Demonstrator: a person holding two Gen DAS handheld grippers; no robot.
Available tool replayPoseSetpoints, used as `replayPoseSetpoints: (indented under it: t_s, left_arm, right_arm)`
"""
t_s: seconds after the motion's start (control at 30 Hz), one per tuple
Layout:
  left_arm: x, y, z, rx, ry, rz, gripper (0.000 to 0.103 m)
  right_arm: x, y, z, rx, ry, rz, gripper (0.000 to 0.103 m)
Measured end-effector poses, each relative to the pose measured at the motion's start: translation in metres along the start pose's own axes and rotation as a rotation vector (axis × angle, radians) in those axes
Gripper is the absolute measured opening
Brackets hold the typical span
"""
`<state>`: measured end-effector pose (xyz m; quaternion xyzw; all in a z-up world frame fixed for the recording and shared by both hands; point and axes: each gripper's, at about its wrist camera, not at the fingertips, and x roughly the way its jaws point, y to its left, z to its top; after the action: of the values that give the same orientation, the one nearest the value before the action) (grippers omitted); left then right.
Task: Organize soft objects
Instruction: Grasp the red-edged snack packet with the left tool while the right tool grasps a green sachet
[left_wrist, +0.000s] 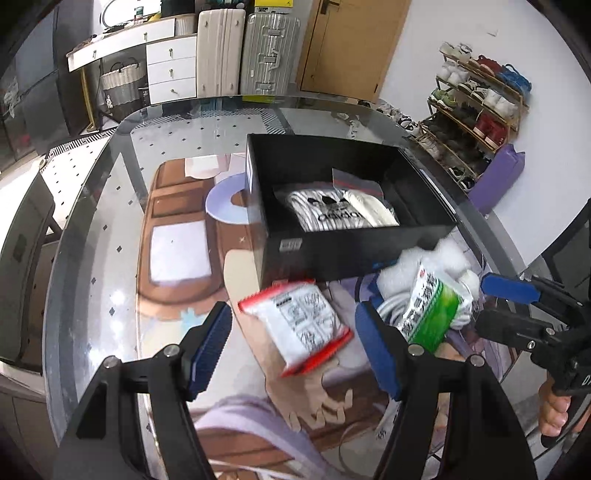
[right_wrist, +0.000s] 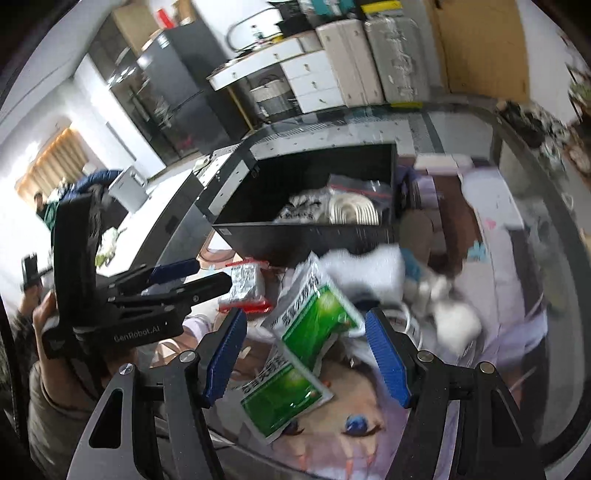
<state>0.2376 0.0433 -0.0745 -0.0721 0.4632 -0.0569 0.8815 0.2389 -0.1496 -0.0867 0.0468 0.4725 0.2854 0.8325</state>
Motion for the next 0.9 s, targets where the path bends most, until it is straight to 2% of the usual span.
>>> replayPoseSetpoints:
  t_s: [0.17,0.33,0.5,0.67,0.8,0.9]
  left_arm:
    - [-0.002,0.005,-0.012,-0.010,0.034,0.028,0.070]
    - [-0.005,0.020,-0.015,-0.042,0.035,0.037,0.070]
    - [-0.006,0.028,-0.015,-0.062,0.035,0.055,0.070]
    - [-0.006,0.026,-0.019,-0.052,0.044,0.044,0.070]
    - [-0.007,0.022,-0.022,-0.039,0.050,0.033,0.070]
    - [-0.008,0.019,-0.021,-0.037,0.047,0.027,0.070]
  right_arm:
    - [0.015,0.004,-0.015,0.046,0.034,-0.001,0.068]
    - [0.038,0.007,-0.021,0.091,0.065,-0.056,0.068]
    - [0.050,0.012,-0.010,0.127,0.034,-0.137,0.069]
    - [0.058,0.016,-0.002,0.133,0.019,-0.172,0.069]
    - [0.053,0.015,-0.003,0.113,0.016,-0.147,0.058]
    - [0.045,0.017,-0.005,0.081,0.007,-0.148,0.045]
